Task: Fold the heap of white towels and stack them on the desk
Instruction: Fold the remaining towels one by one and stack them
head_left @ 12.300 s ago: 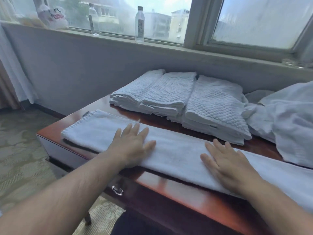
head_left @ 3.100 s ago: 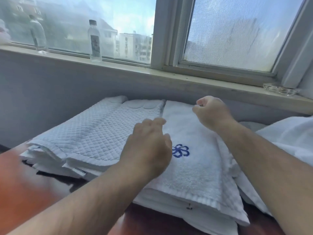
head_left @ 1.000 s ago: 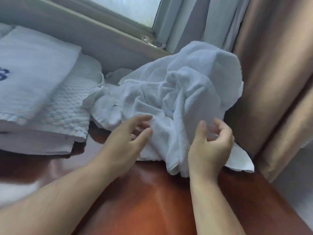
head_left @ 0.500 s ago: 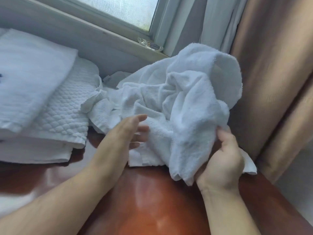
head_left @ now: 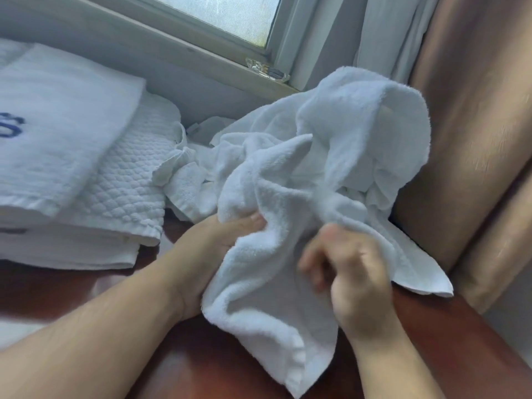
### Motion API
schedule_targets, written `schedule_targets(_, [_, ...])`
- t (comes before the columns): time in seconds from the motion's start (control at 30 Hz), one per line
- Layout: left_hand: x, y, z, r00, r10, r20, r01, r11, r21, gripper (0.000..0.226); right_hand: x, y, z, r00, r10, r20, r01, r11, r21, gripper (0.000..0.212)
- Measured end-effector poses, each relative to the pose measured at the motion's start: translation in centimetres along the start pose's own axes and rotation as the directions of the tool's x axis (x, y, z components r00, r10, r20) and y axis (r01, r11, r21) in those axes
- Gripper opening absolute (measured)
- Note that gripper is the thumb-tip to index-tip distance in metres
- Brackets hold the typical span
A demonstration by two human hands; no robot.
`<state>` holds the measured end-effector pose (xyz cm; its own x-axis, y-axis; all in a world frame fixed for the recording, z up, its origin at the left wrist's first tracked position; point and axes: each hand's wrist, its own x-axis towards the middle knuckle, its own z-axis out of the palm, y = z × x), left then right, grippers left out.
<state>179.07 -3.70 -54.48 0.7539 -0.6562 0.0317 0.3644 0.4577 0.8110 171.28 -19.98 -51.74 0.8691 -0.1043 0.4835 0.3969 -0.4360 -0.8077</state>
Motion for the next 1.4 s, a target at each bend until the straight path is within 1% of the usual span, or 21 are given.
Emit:
schedule_targets(0.03, [-0.1,0.3,0.0,0.997,0.011,-0.074,-0.013,1.0,-0.02,0.016,0.1,0.3,-0.1,0.976,-0.102,-0.194,0.089,0.993,-0.076,0.047])
schedule_targets(0.1, [0.1,0.5,0.0,0.971,0.062,-0.231,-0.073,0.996,-0.041,0.013,0.6,0.7,-0.6,0.855,-0.174,-0.489,0.065,0.971,-0.231,0.027])
schedule_targets(0.13, [0.1,0.7,0.4,0.964,0.089,-0.252,-0.103,0.994,-0.046,0.024,0.8,1.0,-0.8,0.823,-0.15,-0.548,0.016,0.97,-0.241,0.021])
schedule_targets(0.17, [0.2,1.1,0.9,0.966,0.097,-0.24,-0.114,0.992,-0.055,0.033,0.9,1.3,-1.0,0.834,-0.085,-0.546,-0.037,0.977,-0.209,0.029])
schedule_targets(0.27, [-0.1,1.6,1.2,0.963,0.089,-0.255,-0.137,0.975,-0.174,0.053,0.7,2.2,-0.7,0.934,0.143,-0.327,-0.17,0.984,-0.054,0.061])
schedule_targets(0.33, [-0.1,2.0,0.9,0.966,0.114,-0.234,-0.153,0.976,-0.156,0.05,0.6,2.6,-0.1,0.959,0.216,-0.185,-0.219,0.976,0.005,0.062])
schedule_targets(0.4, [-0.3,3.0,1.3,0.929,0.1,-0.355,-0.146,0.984,-0.103,0.035,0.7,2.5,0.3,0.972,0.226,-0.065,-0.226,0.974,0.009,0.055])
schedule_targets(0.5, [-3.3,3.8,1.0,0.902,0.11,-0.417,-0.142,0.989,-0.046,0.033,0.5,1.8,1.1,0.958,0.27,0.1,-0.255,0.957,-0.136,0.032])
schedule_targets(0.6, [-7.9,4.9,-0.2,0.88,0.104,-0.463,-0.029,0.985,0.168,0.041,-0.7,0.6,3.1,0.939,0.326,0.109,-0.268,0.893,-0.362,0.028])
schedule_targets(0.73, [-15.6,6.8,-2.2,0.913,-0.04,-0.407,0.173,0.94,0.296,0.064,-2.8,-1.9,6.9,0.979,0.192,0.071,-0.085,0.696,-0.713,0.029])
schedule_targets(0.8, [-18.6,7.0,-2.7,0.895,-0.004,-0.447,0.226,0.867,0.443,0.074,-4.2,-3.7,8.6,0.981,0.15,0.126,-0.017,0.707,-0.707,0.031])
schedule_targets(0.87, [-21.1,6.7,-2.6,0.872,0.052,-0.487,0.257,0.797,0.546,0.081,-5.8,-5.7,10.3,0.955,0.145,0.258,0.043,0.794,-0.607,0.033])
schedule_targets(0.93, [-23.1,6.5,-2.3,0.86,0.107,-0.499,0.276,0.725,0.631,0.054,-7.2,-7.6,11.3,0.878,0.183,0.443,0.061,0.874,-0.482,0.04])
schedule_targets(0.97, [-23.9,6.4,-2.4,0.846,0.129,-0.517,0.3,0.686,0.663,0.039,-7.6,-8.5,11.2,0.812,0.236,0.534,-0.037,0.933,-0.357,0.04])
schedule_targets(1.03, [-25.5,6.5,-3.1,0.792,0.168,-0.588,0.359,0.65,0.669,0.034,-8.0,-10.2,10.1,0.662,0.318,0.679,-0.299,0.942,-0.15,0.033])
schedule_targets(1.07, [-26.2,6.8,-3.5,0.772,0.171,-0.613,0.378,0.651,0.658,0.035,-8.0,-10.4,9.5,0.649,0.318,0.691,-0.305,0.941,-0.145,0.027])
schedule_targets(1.13, [-27.5,7.5,-4.2,0.761,0.196,-0.619,0.397,0.613,0.682,0.037,-7.5,-9.8,8.7,0.801,0.241,0.548,-0.022,0.927,-0.375,0.015])
schedule_targets(1.17, [-28.0,7.9,-4.7,0.771,0.233,-0.593,0.394,0.557,0.731,0.04,-7.4,-9.3,8.6,0.857,0.172,0.485,0.107,0.862,-0.495,0.011])
schedule_targets(1.23, [-28.6,8.5,-5.6,0.784,0.339,-0.519,0.396,0.37,0.84,0.048,-7.7,-9.0,8.7,0.836,0.166,0.523,0.193,0.803,-0.563,0.026])
schedule_targets(1.3, [-28.6,8.8,-6.4,0.768,0.445,-0.461,0.423,0.188,0.886,0.041,-8.4,-9.0,9.0,0.787,0.286,0.547,0.172,0.749,-0.64,0.033])
schedule_targets(1.4, [-27.7,8.8,-7.0,0.707,0.592,-0.387,0.413,0.098,0.905,0.03,-8.5,-9.2,8.3,0.82,0.358,0.448,0.166,0.6,-0.783,0.025])
